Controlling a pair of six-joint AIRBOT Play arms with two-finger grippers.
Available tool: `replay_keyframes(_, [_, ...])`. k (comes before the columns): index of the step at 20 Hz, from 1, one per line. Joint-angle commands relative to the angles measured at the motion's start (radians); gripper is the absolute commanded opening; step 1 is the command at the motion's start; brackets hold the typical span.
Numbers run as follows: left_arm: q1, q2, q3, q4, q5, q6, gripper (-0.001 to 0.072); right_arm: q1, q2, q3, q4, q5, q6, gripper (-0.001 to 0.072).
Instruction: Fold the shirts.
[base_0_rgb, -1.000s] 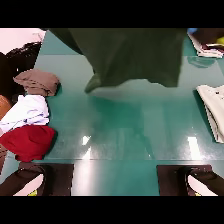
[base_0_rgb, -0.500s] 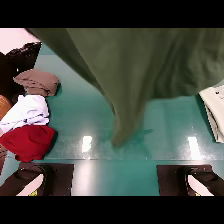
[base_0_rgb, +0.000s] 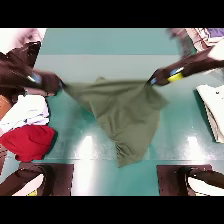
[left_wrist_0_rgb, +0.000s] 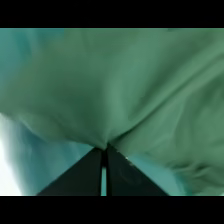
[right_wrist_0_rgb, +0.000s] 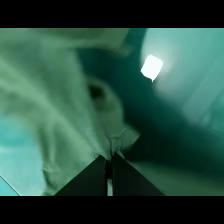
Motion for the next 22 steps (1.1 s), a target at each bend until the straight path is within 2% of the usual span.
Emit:
replay_keyframes(1, [0.0,-0.033,-0.338,0.029,0.254,0.054,0.0023,0.079,-0.135,-0.172,0.005,-0.161,-0.007,0.0018])
replay_keyframes(3, [0.0,-0.05,-0.401,0.029,0.352,0.058,0.0023,0.105,-0.195,-0.178,0.006,-0.214,-0.006,0.0018])
replay_keyframes(5, [0.0,-0.06,-0.403,0.027,0.366,0.053,0.0024,0.122,-0.241,-0.154,0.018,-0.208,-0.005,0.0019])
replay_keyframes(6, [0.0,-0.06,-0.401,0.026,0.356,0.053,0.0137,0.126,-0.256,-0.137,0.024,-0.191,-0.005,0.002])
replay_keyframes(7, [0.001,-0.06,-0.401,0.026,0.34,0.053,0.0482,0.127,-0.267,-0.118,0.032,-0.17,-0.005,0.006])
replay_keyframes(8, [0.001,-0.06,-0.398,0.032,0.323,0.053,0.0626,0.126,-0.274,-0.094,0.034,-0.146,-0.005,0.0282])
replay_keyframes(9, [0.001,-0.06,-0.386,0.043,0.299,0.053,0.0603,0.12,-0.274,-0.068,0.032,-0.117,-0.005,0.0408])
replay_keyframes(12, [0.029,-0.06,-0.253,0.1,0.176,0.053,0.0603,0.075,-0.23,0.019,0.027,0.006,-0.006,0.0409])
replay_keyframes(14, [0.098,-0.059,-0.131,0.108,0.123,0.053,0.0603,0.025,-0.152,0.029,0.027,0.038,-0.006,0.0409])
replay_keyframes(18, [0.25,-0.075,-0.041,0.074,0.159,0.043,0.0602,-0.083,-0.007,0.029,0.027,0.087,-0.006,0.0409])
replay_keyframes(22, [0.294,-0.286,-0.04,-0.028,0.159,0.061,0.0602,-0.172,0.059,0.029,0.028,0.116,-0.005,0.0409])
